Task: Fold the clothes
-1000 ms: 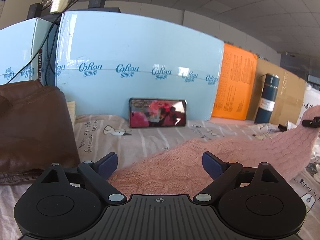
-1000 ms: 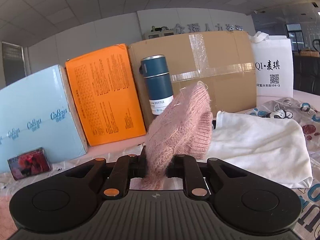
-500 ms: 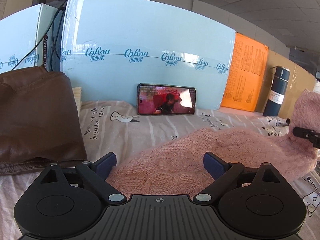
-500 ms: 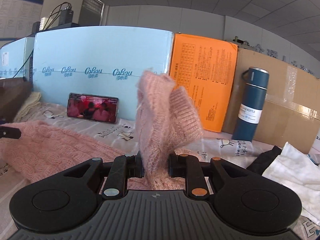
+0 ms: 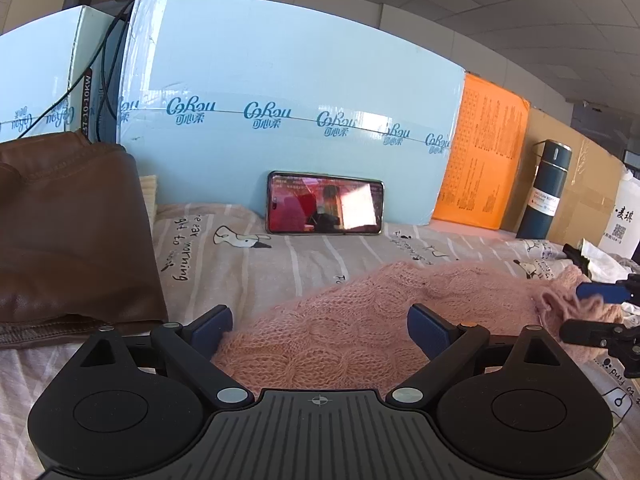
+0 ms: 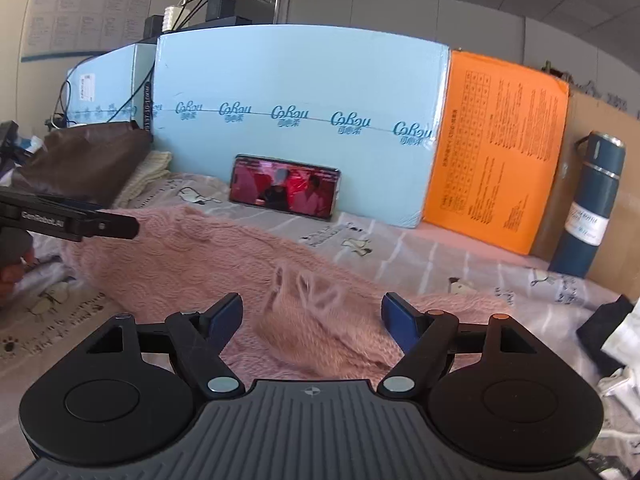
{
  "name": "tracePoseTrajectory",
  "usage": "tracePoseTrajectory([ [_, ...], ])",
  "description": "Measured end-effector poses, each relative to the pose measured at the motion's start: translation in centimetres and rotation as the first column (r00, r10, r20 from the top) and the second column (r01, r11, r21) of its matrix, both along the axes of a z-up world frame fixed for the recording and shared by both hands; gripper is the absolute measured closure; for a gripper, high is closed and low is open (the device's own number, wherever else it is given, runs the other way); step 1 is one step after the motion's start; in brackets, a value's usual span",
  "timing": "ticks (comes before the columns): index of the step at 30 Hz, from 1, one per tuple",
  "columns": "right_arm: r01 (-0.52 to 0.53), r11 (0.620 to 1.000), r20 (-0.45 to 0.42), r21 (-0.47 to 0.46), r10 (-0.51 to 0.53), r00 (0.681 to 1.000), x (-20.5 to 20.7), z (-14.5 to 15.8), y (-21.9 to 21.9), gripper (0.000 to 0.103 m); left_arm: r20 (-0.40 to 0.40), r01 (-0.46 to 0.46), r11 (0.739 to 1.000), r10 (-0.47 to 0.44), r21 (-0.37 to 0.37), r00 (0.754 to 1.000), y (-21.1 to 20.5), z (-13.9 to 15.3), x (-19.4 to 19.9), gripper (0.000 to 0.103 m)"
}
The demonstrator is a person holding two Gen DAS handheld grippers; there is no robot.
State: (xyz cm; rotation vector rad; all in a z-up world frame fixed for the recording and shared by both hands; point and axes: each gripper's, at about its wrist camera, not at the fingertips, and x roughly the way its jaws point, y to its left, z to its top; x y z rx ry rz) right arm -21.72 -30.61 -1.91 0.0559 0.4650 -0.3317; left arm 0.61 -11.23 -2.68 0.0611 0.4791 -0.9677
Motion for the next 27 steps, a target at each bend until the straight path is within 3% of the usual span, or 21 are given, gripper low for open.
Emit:
tracePoseTrajectory([
  [8,-0.087,0.982,0.006,0.165,0.088,0.996,0.4,-0.1,0.8,0.027,-0.01,0.003,1.0,-0.003,-0.015,1.0,0.2,0.1,0.0,0.007],
  [12,-0.068,0.966,-0.017,0.249,0.074,0.997,1.7,-1.5,-0.7,0.025,-0.011,0.006,1.0,-0.006,-0.017,1.0,0.2,0.1,0.0,0.007],
  [16,-0.071,0.965,0.007,0.252,0.072,0.997,1.3,-1.4,-0.9,0.024,-0.018,0.006,1.0,-0.006,-0.021,1.0,0.3,0.1,0.1,0.007],
  [20,-0.045,0.984,-0.015,0.174,0.048,0.999,0.5,-0.8,-0.3,0.026,-0.02,0.01,1.0,-0.011,-0.024,1.0,0.3,0.1,0.0,0.007],
  [23,-0.009,0.992,-0.04,0.128,0.014,0.999,0.3,-0.9,-0.5,0.031,-0.019,0.01,1.0,-0.011,-0.028,1.0,0.4,0.1,0.0,0.007],
  [25,0.024,0.991,-0.045,0.134,-0.018,0.999,0.4,-1.2,-1.1,0.048,-0.02,0.01,0.999,-0.011,-0.032,1.0,0.4,0.1,0.0,0.007],
  [27,0.024,0.982,0.018,0.185,-0.028,0.999,-0.6,-0.8,-1.8,0.051,-0.022,0.01,0.999,-0.01,-0.033,1.0,0.5,0.1,0.0,0.007],
])
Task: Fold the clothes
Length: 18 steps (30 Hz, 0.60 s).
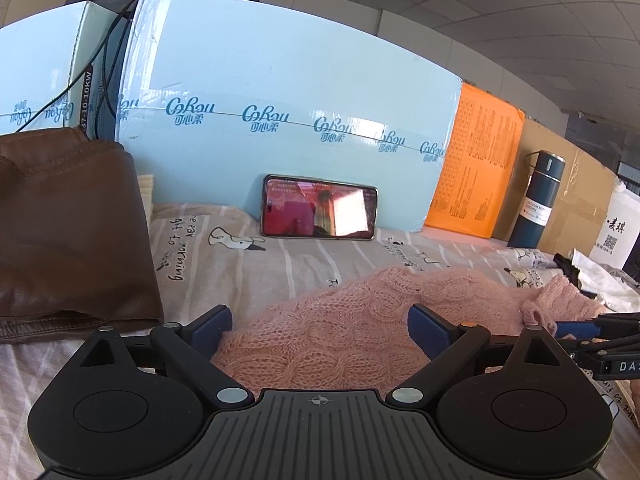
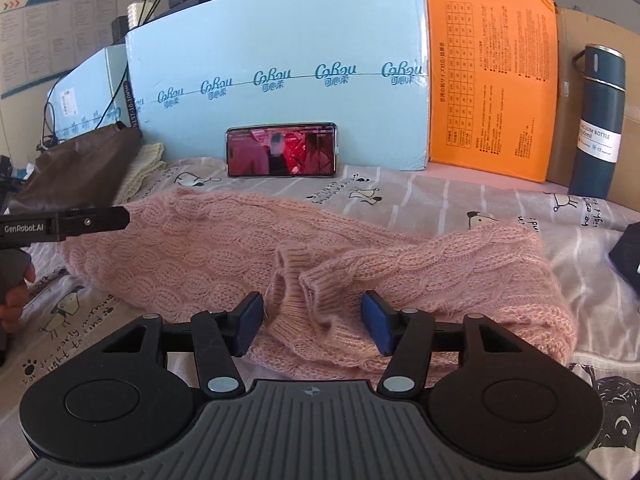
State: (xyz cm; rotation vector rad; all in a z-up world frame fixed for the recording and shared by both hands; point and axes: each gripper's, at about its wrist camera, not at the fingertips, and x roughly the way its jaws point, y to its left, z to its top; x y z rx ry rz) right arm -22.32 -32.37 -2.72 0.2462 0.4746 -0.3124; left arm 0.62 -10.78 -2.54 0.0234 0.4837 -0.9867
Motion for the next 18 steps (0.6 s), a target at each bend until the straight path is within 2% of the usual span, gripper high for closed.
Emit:
tracePoseTrajectory([
  [2,0.009,0.999,0.063,0.051,-0.012,0.998,-1.0,0.4,-0.6,0.045,0.0,-0.005,1.0,0.005,0.001,1.0,0.0,0.0,0.0,0.007],
  [6,0.019,0.988,0.186,0.151,-0.047,0.981,-3.0,1.3,-1.9,0.026,0.001,-0.017,1.0,0.017,0.005,1.0,0.1,0.1,0.1,0.007],
  [8,0.152,0.982,0.202,0.116,-0.173,0.964,-4.4,1.7,-2.6,0.023,0.001,-0.023,1.0,0.023,0.006,1.0,0.1,0.1,0.1,0.007],
  [11,0.363,0.929,0.165,0.071,-0.37,0.914,-6.2,1.1,-4.4,0.019,0.001,-0.032,0.999,0.032,0.009,1.0,0.2,0.1,0.2,0.007],
  [13,0.433,0.897,0.121,0.09,-0.442,0.889,-6.7,0.3,-5.7,0.017,0.002,-0.037,0.999,0.037,0.011,0.999,0.2,0.1,0.2,0.007],
  [16,0.462,0.859,0.04,0.222,-0.481,0.876,-6.6,-1.5,-8.3,0.017,0.0,-0.044,0.999,0.044,0.021,0.999,0.2,0.0,0.3,0.007],
  [17,0.453,0.849,0.014,0.272,-0.474,0.88,-6.4,-2.2,-8.9,0.017,-0.001,-0.046,0.999,0.046,0.026,0.999,0.1,0.0,0.3,0.007],
  [18,0.457,0.846,0.019,0.274,-0.48,0.877,-6.2,-2.4,-9.0,0.016,-0.005,-0.046,0.998,0.046,0.031,0.999,0.1,-0.1,0.4,0.007],
])
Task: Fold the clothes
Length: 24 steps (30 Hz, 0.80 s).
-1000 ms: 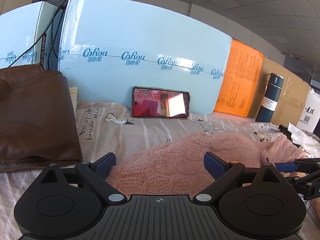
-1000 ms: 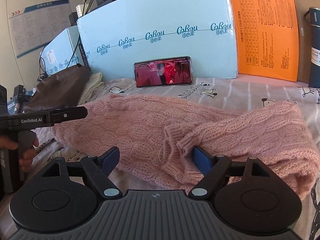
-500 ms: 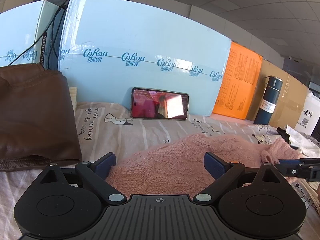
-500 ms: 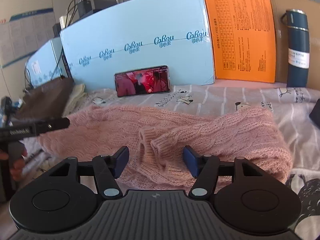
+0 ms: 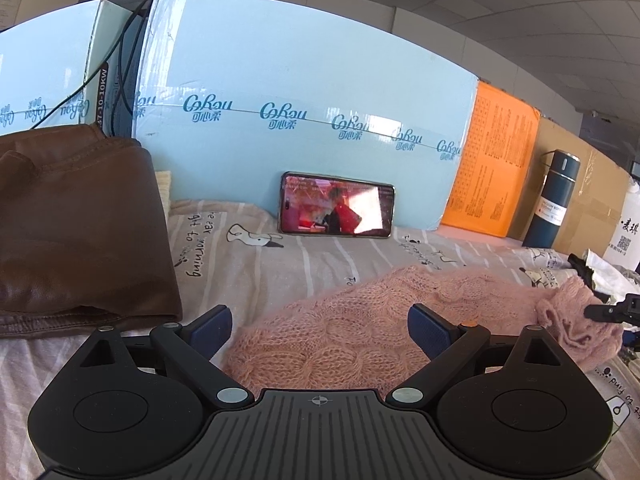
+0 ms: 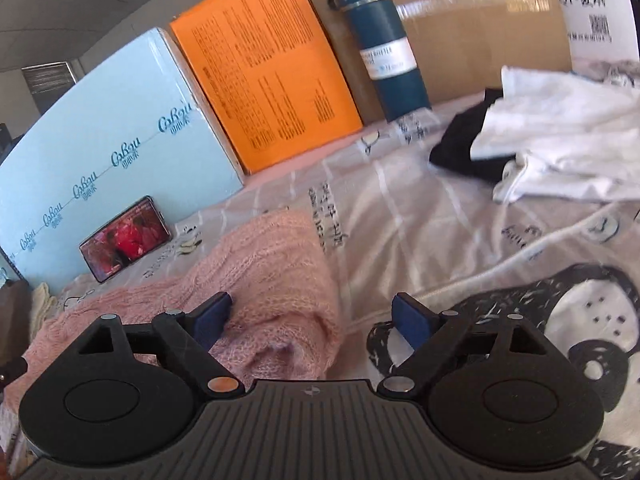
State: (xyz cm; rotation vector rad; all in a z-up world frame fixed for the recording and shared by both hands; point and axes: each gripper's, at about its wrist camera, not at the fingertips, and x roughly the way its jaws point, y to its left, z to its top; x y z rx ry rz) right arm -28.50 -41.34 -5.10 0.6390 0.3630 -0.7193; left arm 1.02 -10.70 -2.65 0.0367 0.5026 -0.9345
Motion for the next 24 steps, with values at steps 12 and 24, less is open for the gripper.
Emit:
tracePoseTrajectory([
  [12,-0.098,0.969,0.053,-0.227,0.112,0.992,0.8,2.9,3.7,0.084,-0.018,0.055,0.998,-0.056,-0.033,0.998,0.1,-0.1,-0.1,0.007],
  [24,0.098,0.884,-0.069,-0.456,-0.144,0.987,1.2,4.4,2.8,0.084,0.007,0.006,0.995,-0.007,0.098,1.0,-1.4,-0.5,-0.3,0.006],
])
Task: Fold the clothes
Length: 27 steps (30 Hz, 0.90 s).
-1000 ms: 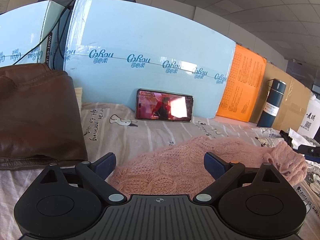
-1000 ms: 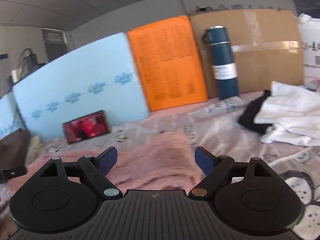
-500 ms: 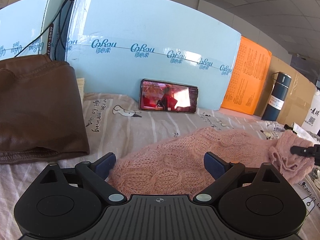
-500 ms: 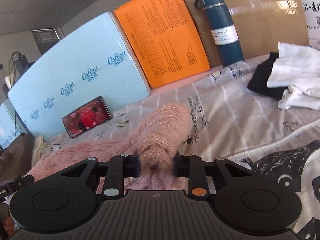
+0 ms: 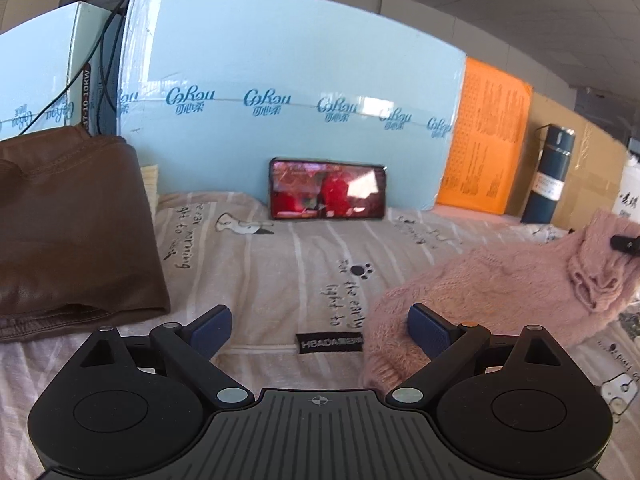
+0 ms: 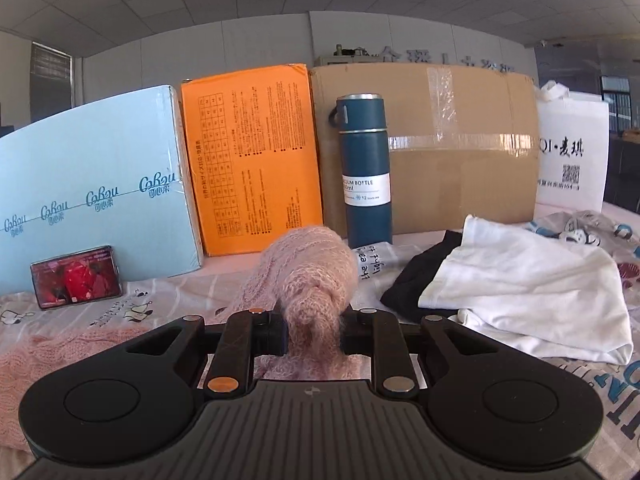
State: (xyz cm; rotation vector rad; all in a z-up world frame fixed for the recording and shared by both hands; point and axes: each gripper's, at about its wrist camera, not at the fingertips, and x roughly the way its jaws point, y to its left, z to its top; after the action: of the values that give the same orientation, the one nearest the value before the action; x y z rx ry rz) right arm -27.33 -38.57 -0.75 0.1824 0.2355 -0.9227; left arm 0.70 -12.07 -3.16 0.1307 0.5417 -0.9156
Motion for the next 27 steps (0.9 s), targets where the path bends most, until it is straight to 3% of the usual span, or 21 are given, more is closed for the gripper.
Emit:
tracePoseTrajectory([
  [3,0.005,0.991,-0.044,-0.136,-0.011,0.999,1.7,0.5,2.7,0.083,-0.025,-0.021,0.999,0.022,0.027,0.999,-0.1,-0.3,0.6,0.006],
  [6,0.003,0.963,-0.087,-0.27,-0.028,0.996,3.4,1.1,5.4,0.083,-0.021,0.001,1.0,-0.001,-0.017,1.0,0.5,-0.1,0.5,0.006],
  [10,-0.096,0.842,-0.185,-0.53,-0.004,0.983,7.2,0.5,11.1,0.083,-0.048,0.028,0.994,-0.033,-0.102,0.998,1.4,0.4,0.6,0.006],
  [16,-0.35,0.694,-0.315,-0.63,0.184,0.931,11.2,-1.5,18.1,0.083,-0.072,-0.023,0.972,0.006,-0.234,0.997,3.3,1.4,1.3,0.006],
  [19,-0.49,0.666,-0.374,-0.562,0.324,0.869,12.1,-2.3,20.5,0.083,-0.093,-0.034,0.954,0.006,-0.299,0.996,4.2,1.7,1.7,0.006],
  [22,-0.612,0.69,-0.375,-0.388,0.488,0.788,12.6,-2.1,20.8,0.08,-0.113,-0.03,0.936,-0.01,-0.351,0.994,4.7,1.9,1.9,0.006],
  [24,-0.645,0.71,-0.344,-0.283,0.553,0.759,13.0,-2.0,20.0,0.078,-0.13,-0.025,0.927,-0.025,-0.375,0.991,4.9,2.0,2.1,0.006],
  [27,-0.691,0.711,-0.268,-0.135,0.645,0.716,13.3,-1.8,18.6,0.066,-0.185,-0.008,0.909,-0.077,-0.418,0.98,5.1,1.9,2.4,0.006],
])
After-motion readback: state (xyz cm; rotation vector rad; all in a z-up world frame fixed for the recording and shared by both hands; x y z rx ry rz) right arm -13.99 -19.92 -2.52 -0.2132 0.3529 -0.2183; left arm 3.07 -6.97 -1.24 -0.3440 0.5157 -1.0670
